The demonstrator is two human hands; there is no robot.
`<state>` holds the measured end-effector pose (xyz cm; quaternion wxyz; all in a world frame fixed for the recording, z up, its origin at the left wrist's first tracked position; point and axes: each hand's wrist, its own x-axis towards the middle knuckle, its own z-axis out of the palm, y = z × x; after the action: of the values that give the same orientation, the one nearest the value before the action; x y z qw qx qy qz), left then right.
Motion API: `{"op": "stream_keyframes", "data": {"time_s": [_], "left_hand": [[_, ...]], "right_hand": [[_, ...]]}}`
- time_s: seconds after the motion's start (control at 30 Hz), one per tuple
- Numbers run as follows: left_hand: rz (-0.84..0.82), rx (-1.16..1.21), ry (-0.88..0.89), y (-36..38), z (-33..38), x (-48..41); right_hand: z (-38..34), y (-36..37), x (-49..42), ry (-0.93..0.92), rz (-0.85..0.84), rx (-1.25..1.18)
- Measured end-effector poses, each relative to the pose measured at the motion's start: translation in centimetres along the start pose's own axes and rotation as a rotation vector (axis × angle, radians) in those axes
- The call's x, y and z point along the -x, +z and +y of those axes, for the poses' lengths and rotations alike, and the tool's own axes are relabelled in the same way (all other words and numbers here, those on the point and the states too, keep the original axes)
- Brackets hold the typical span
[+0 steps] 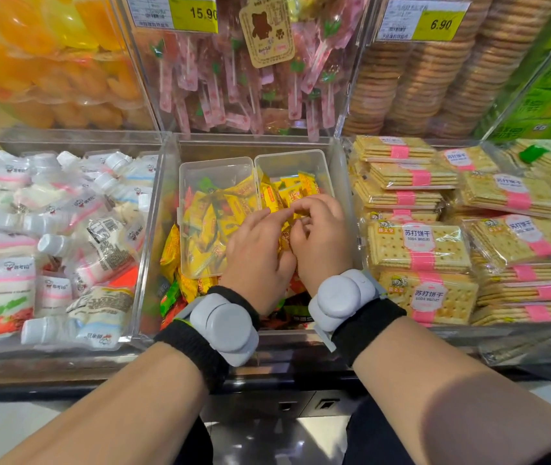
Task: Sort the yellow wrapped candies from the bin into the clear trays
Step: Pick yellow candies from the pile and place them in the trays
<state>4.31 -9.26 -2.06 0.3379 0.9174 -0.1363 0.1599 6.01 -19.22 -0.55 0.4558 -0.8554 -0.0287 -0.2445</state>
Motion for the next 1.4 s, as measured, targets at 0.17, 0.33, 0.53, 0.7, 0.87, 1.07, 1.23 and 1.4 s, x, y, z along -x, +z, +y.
{"op": "stream_keyframes", "data": {"time_s": [0.17, 0.33, 0.53, 0.7, 0.87, 1.07, 1.23, 1.4], "left_hand": [[-0.038, -0.069, -0.015, 0.4, 0.0, 0.0], [-0.059, -0.092, -0.007, 0.4, 0.0, 0.2], [-0.072, -0.082, -0.003, 0.4, -0.1, 0.2], [-0.076, -0.064, 0.01, 0.1, 0.1, 0.2], [-0.018, -0.08, 0.027, -0.5, 0.6, 0.7], [0.046, -0.107, -0.001, -1.7, 0.2, 1.4], [0.087, -0.118, -0.069, -3.1, -0.9, 2.2], [0.117, -0.232, -0.03, -5.2, -2.6, 2.9]], "right_hand": [[0.4, 0.4, -0.2, 0.036, -0.09, 0.058], [0.6, 0.4, -0.4, 0.056, -0.177, 0.124], [0.6, 0.2, -0.3, 0.04, -0.223, 0.18], [0.4, 0.1, -0.1, 0.011, -0.204, 0.132], [-0.1, 0.0, 0.1, -0.047, -0.181, 0.079], [-0.6, 0.0, 0.8, -0.165, -0.174, 0.12], [-1.1, 0.4, 1.6, -0.331, -0.186, 0.145], [-0.7, 0.5, 1.9, -0.454, -0.225, 0.14]]}}
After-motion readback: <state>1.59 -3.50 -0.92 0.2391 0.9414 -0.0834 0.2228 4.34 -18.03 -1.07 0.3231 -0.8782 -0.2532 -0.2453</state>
